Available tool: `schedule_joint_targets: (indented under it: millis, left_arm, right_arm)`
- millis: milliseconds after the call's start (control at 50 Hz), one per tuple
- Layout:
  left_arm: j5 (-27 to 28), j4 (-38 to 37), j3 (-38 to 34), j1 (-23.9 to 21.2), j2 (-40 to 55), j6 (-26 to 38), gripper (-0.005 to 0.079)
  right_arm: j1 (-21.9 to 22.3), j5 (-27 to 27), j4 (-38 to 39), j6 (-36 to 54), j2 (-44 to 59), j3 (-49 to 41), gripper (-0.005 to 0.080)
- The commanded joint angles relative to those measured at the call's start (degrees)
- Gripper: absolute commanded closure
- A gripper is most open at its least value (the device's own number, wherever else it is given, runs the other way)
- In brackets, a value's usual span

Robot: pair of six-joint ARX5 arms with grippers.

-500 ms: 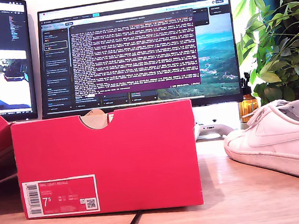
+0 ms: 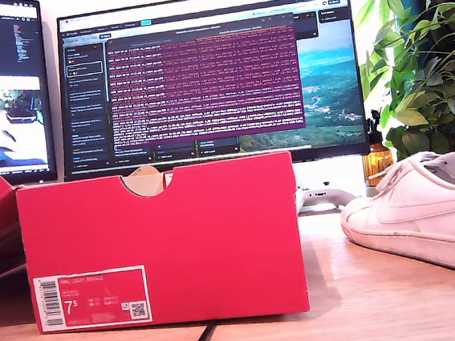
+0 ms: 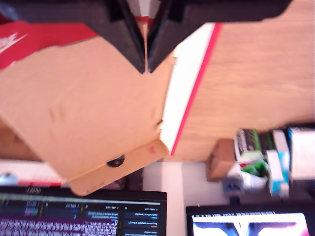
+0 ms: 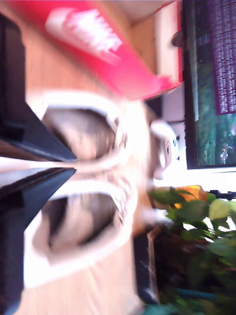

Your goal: Pack the white shoes by picking the first shoe and placing it inside the red shoebox, left side, then picking and rotating the second shoe and placing it in the shoebox

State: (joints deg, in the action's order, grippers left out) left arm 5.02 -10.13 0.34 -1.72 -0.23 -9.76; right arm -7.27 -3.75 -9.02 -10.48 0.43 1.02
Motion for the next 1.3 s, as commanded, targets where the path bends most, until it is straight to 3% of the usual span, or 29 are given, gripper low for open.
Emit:
schedule_joint_targets:
  millis: [0, 200, 420, 620, 780, 800, 1000, 1100, 1280]
  left_arm:
    - [1.88, 1.99, -1.60, 0.15, -0.46, -2.80, 0.0761]
    - [12.96, 10.67, 0.07, 0.04, -0.46, -9.70, 0.0762]
    - [19.08, 11.30, 8.57, 0.04, -0.42, -9.68, 0.0762]
    - [23.39, -0.07, 20.37, 0.04, 3.32, -4.55, 0.0762]
    - [27.26, -14.60, 29.59, 0.04, 11.30, 9.33, 0.0762]
    - [27.78, -16.35, 30.53, 0.04, 12.44, 13.73, 0.0762]
    - [24.06, -31.63, 36.59, -2.25, 26.27, 34.88, 0.0762]
    - [18.12, -33.05, 36.65, -6.69, 31.54, 39.45, 0.0762]
    - [6.91, -36.44, 36.65, -19.32, 41.64, 42.66, 0.0762]
  right_arm:
    - [-0.22, -2.29, 3.26, -6.34, -0.33, -0.52, 0.0763]
    - [-0.22, -4.98, 13.20, -10.84, -0.33, 0.37, 0.0763]
    - [-0.22, -4.94, 12.02, -12.46, -0.24, 7.19, 0.0763]
    - [-0.22, -5.31, 8.83, -11.96, 4.33, 15.06, 0.0763]
    - [-0.22, -7.67, 3.54, -9.66, 12.41, 22.51, 0.0763]
    - [-0.22, -7.87, 2.78, -9.07, 13.55, 23.43, 0.0763]
    - [-0.22, -8.11, -4.68, -4.74, 27.47, 33.94, 0.0763]
    - [-0.22, -8.31, -6.03, -3.69, 34.84, 38.14, 0.0763]
    - [-0.22, -8.35, -10.14, -2.73, 47.78, 45.29, 0.0763]
